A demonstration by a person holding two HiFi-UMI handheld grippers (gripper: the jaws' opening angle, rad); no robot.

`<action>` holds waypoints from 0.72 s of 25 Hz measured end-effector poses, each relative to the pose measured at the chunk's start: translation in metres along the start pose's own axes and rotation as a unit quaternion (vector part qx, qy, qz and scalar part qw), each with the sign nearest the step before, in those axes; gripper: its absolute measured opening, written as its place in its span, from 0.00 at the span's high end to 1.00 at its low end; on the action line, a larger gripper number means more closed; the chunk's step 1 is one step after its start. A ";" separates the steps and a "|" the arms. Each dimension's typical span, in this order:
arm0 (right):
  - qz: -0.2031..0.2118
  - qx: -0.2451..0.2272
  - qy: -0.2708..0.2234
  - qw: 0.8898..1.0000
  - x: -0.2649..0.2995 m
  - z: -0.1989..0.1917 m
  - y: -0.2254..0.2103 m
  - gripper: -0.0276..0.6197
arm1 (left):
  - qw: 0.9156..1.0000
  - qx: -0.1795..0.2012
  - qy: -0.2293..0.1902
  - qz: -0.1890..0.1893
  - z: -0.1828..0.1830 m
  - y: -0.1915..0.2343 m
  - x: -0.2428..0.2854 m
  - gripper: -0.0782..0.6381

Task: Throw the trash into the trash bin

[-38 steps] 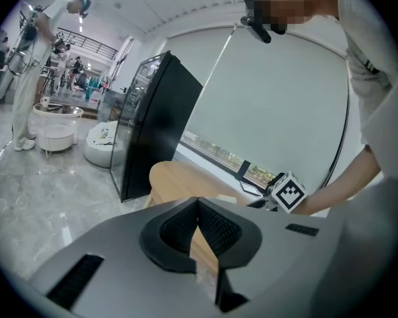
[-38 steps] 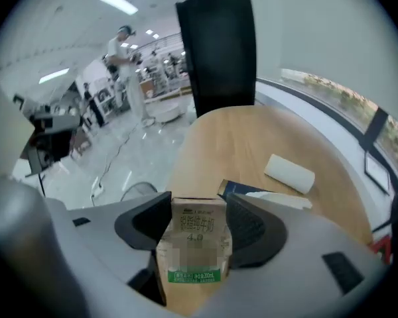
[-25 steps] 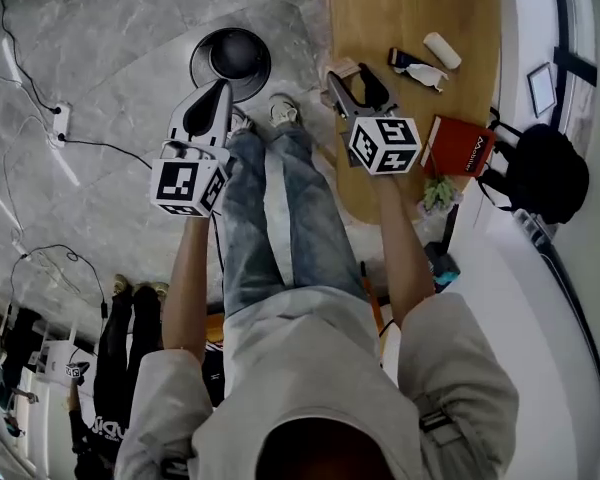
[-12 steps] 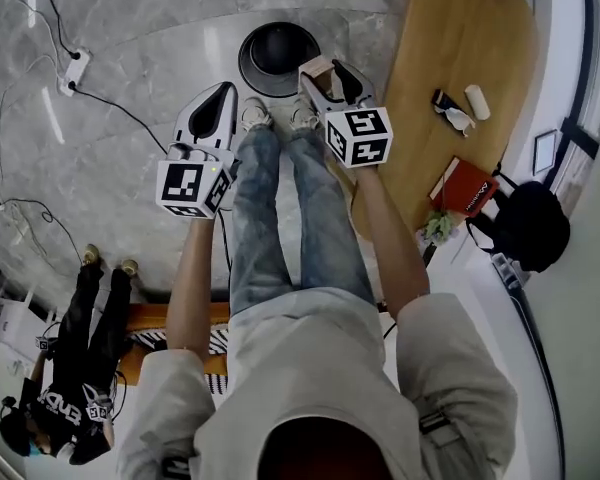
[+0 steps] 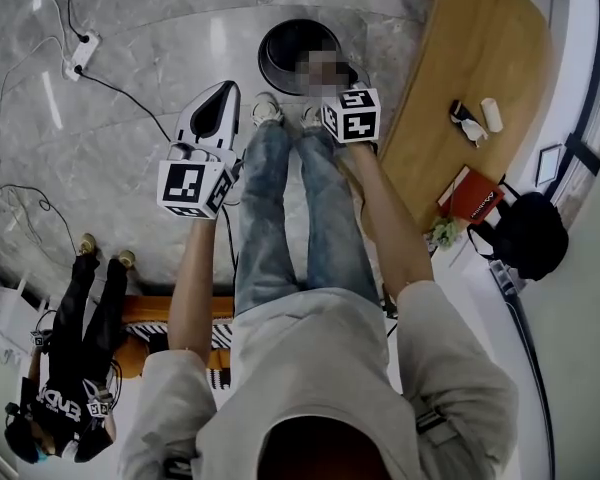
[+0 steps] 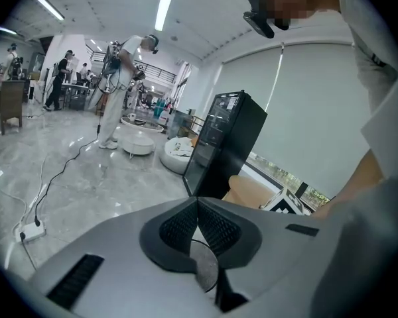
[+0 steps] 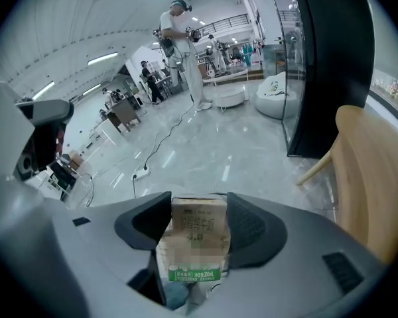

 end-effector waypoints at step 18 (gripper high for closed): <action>0.008 0.005 -0.079 0.997 -0.023 0.005 0.013 0.80 | 1.000 0.005 0.006 -0.022 -0.003 0.000 -0.001 0.87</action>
Point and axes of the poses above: the fingertips, and each gripper's own axes: x forward along the fingers, y to its left, z out of its top, the point moved 8 cm from there along -x, backward along the fingers
